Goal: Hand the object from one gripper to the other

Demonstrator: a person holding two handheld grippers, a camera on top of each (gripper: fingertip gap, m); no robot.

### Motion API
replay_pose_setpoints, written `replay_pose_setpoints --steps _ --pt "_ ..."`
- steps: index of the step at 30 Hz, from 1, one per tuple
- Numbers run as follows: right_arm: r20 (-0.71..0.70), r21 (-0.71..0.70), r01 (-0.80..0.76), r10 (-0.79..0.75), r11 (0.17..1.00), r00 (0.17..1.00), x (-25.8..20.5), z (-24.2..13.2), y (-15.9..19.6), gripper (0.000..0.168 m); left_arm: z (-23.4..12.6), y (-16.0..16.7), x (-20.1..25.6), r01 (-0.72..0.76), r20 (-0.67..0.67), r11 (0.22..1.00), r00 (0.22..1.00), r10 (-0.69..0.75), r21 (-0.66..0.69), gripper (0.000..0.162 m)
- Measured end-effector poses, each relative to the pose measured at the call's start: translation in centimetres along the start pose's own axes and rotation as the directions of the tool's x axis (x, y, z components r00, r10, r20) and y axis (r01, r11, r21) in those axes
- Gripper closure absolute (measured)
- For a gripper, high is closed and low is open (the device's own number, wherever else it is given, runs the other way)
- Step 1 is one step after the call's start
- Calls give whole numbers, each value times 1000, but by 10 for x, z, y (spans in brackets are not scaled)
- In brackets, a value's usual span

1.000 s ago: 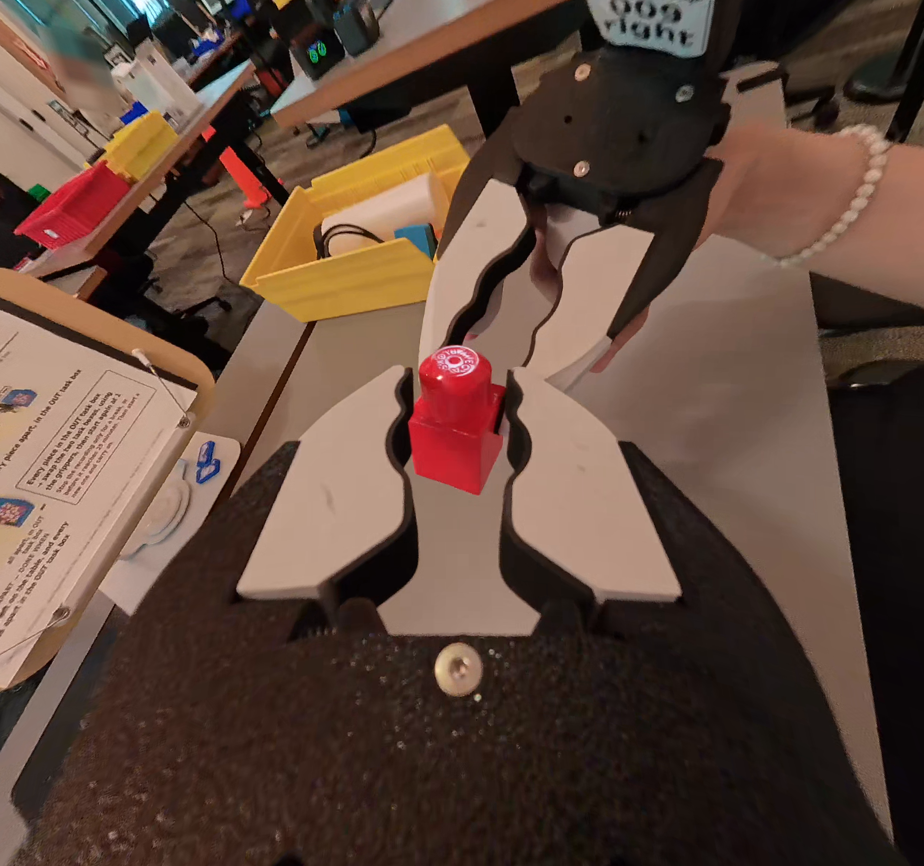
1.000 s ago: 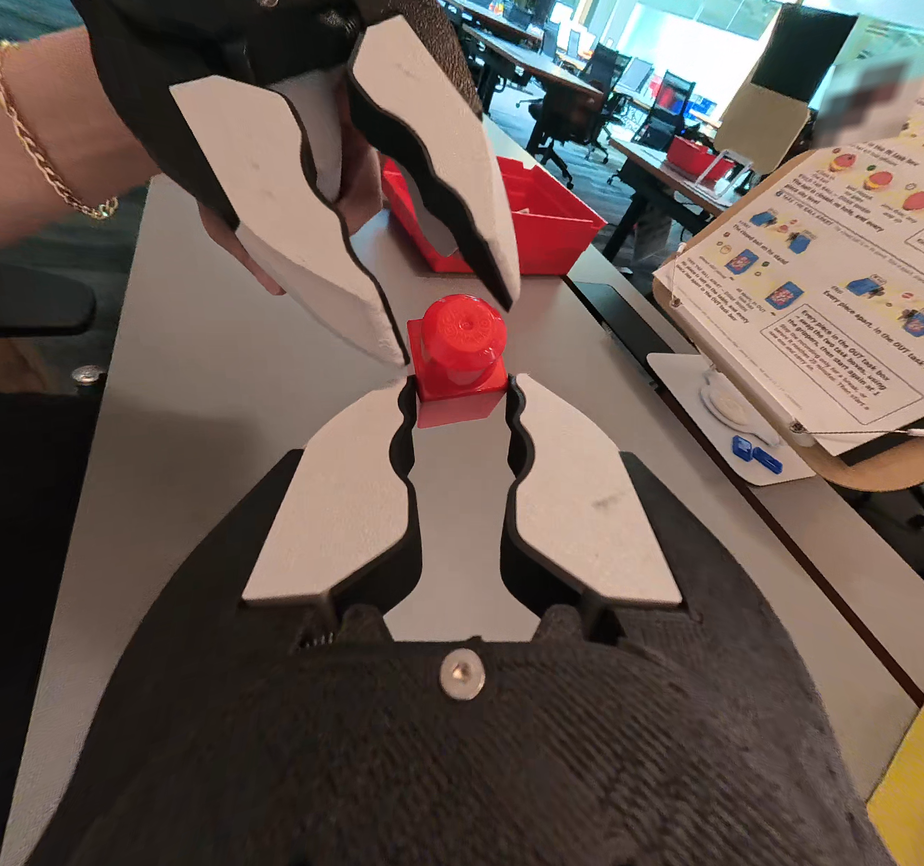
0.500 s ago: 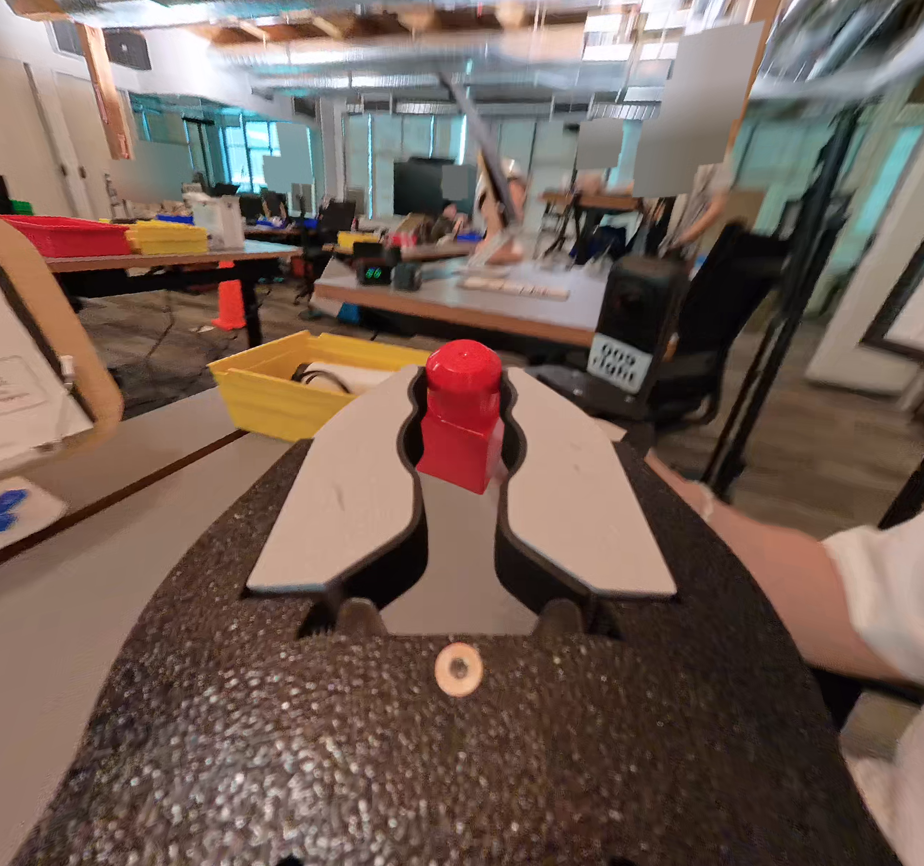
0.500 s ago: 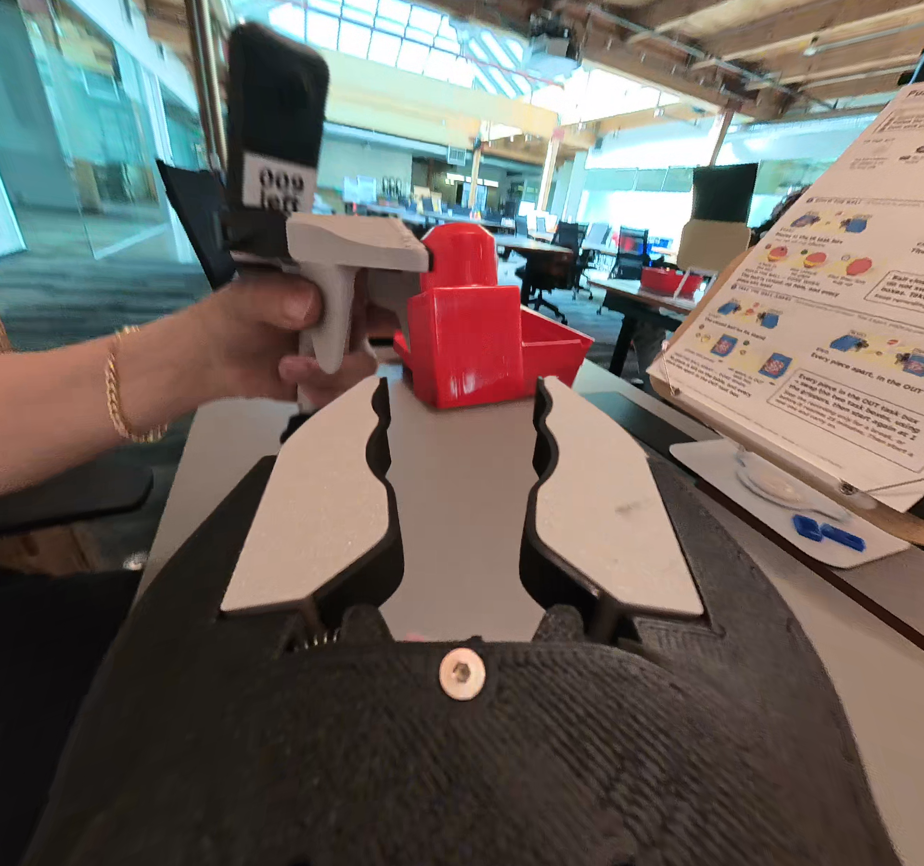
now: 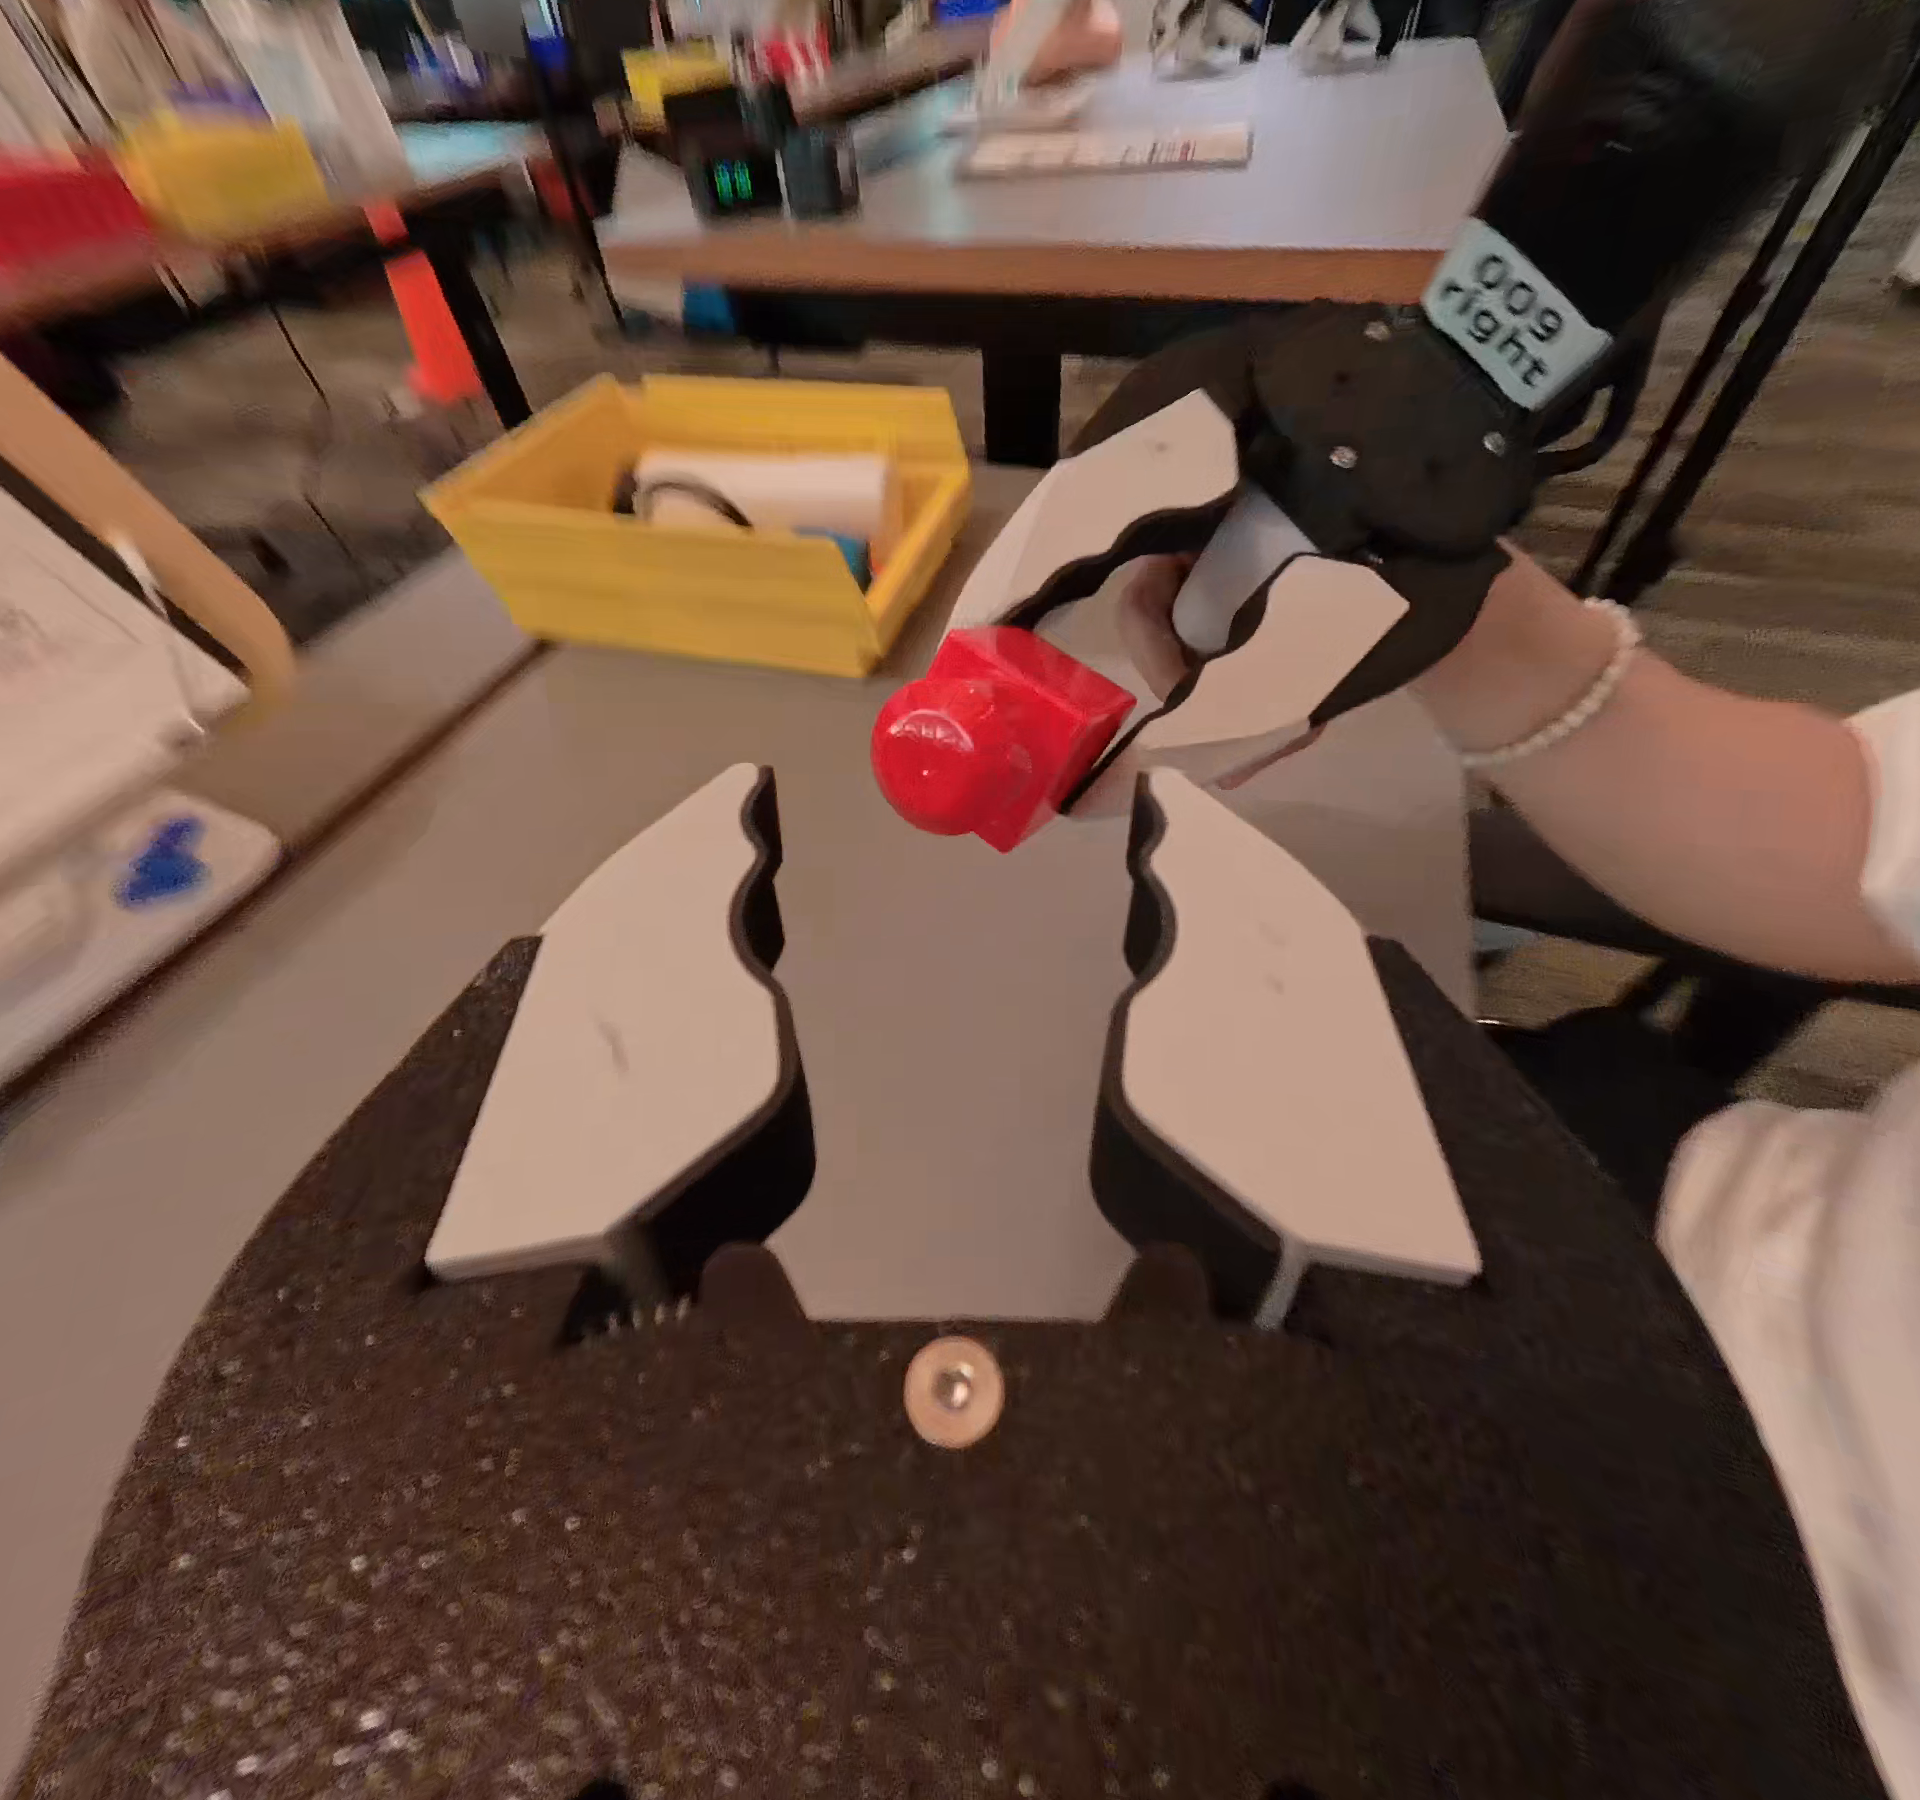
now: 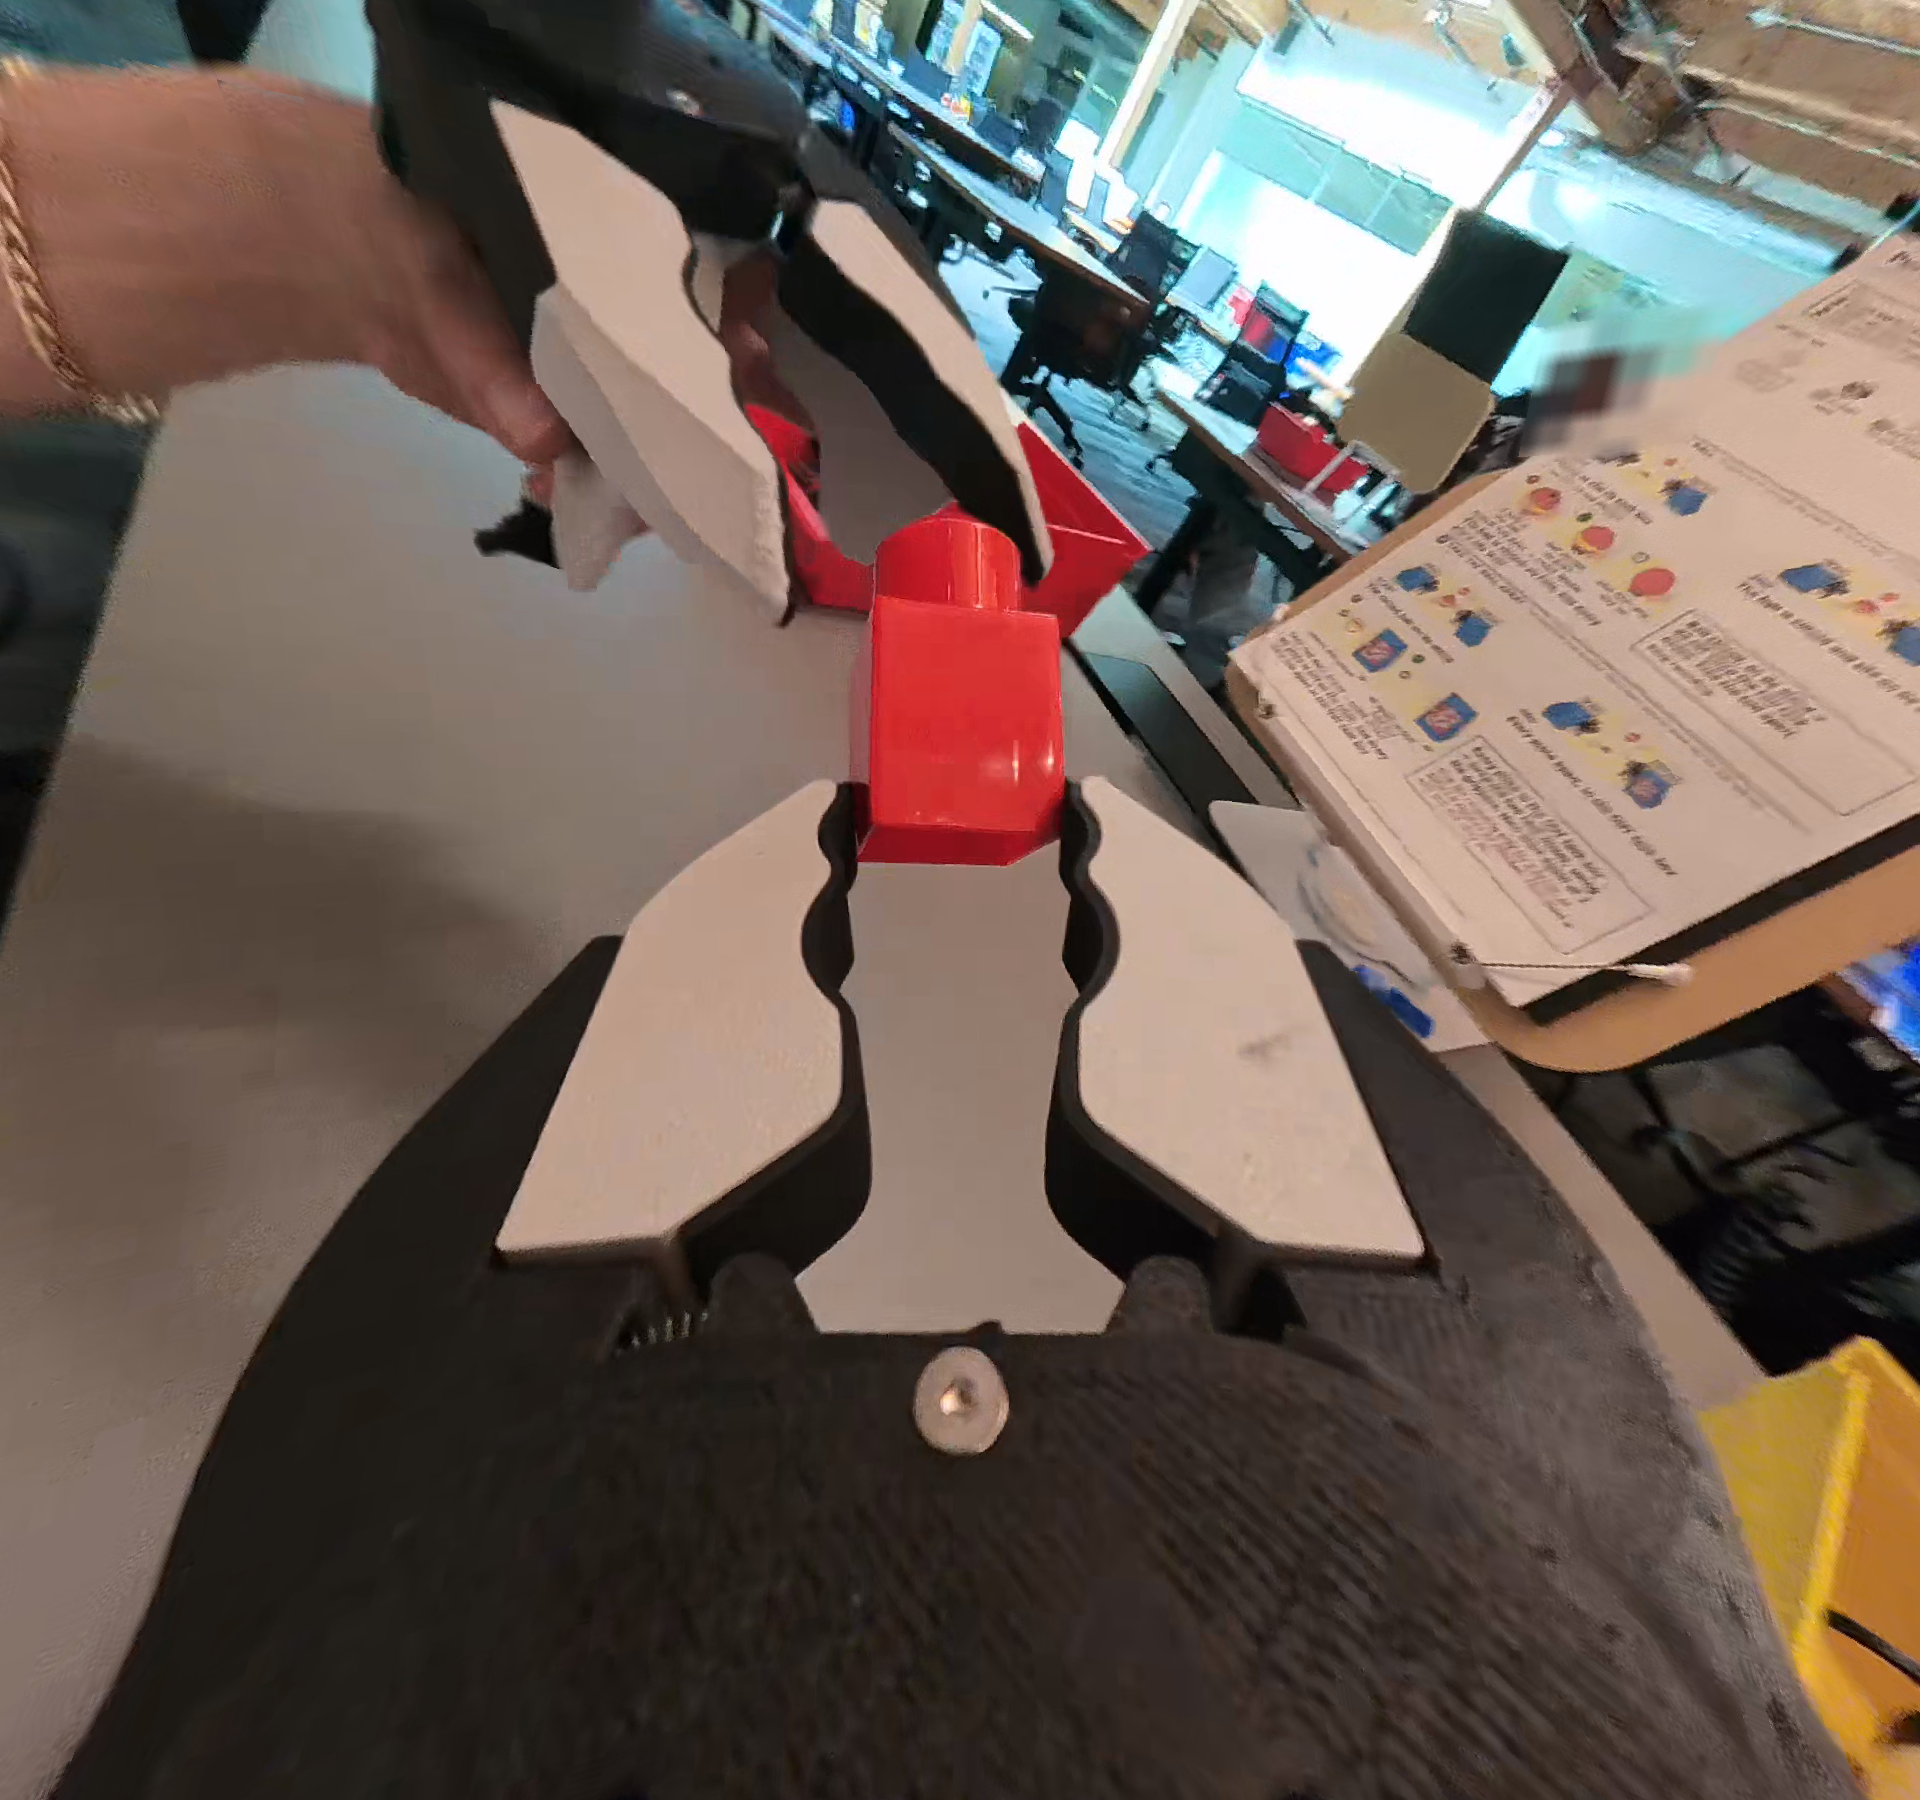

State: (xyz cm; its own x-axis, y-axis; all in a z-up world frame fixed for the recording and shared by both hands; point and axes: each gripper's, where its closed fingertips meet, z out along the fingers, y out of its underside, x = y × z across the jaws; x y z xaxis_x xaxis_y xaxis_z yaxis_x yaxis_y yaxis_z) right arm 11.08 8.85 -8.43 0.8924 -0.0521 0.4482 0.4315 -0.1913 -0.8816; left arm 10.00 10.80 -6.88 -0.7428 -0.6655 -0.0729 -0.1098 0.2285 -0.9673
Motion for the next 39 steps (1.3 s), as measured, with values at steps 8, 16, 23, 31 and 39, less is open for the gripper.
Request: replay_pose_setpoints --steps 8,16,23,31,39 --pt "-103 -127 234 -248 964 963 3 6 6 131 8 13 -4 554 -101 820 816 -569 -147 112" --pt "-90 -171 258 -276 951 957 -1 14 16 132 9 25 -10 608 -196 784 759 -621 -129 130" --pt "79 259 -353 344 899 936 11 -2 -27 115 -1 5 -21 625 -348 772 754 -557 119 134" --pt "224 235 -659 620 715 752 10 10 -20 129 -4 -6 -11 494 -383 814 847 -369 306 134" --pt "124 155 -502 487 851 865 10 9 -11 133 -4 6 -14 397 -259 883 907 -334 252 113"
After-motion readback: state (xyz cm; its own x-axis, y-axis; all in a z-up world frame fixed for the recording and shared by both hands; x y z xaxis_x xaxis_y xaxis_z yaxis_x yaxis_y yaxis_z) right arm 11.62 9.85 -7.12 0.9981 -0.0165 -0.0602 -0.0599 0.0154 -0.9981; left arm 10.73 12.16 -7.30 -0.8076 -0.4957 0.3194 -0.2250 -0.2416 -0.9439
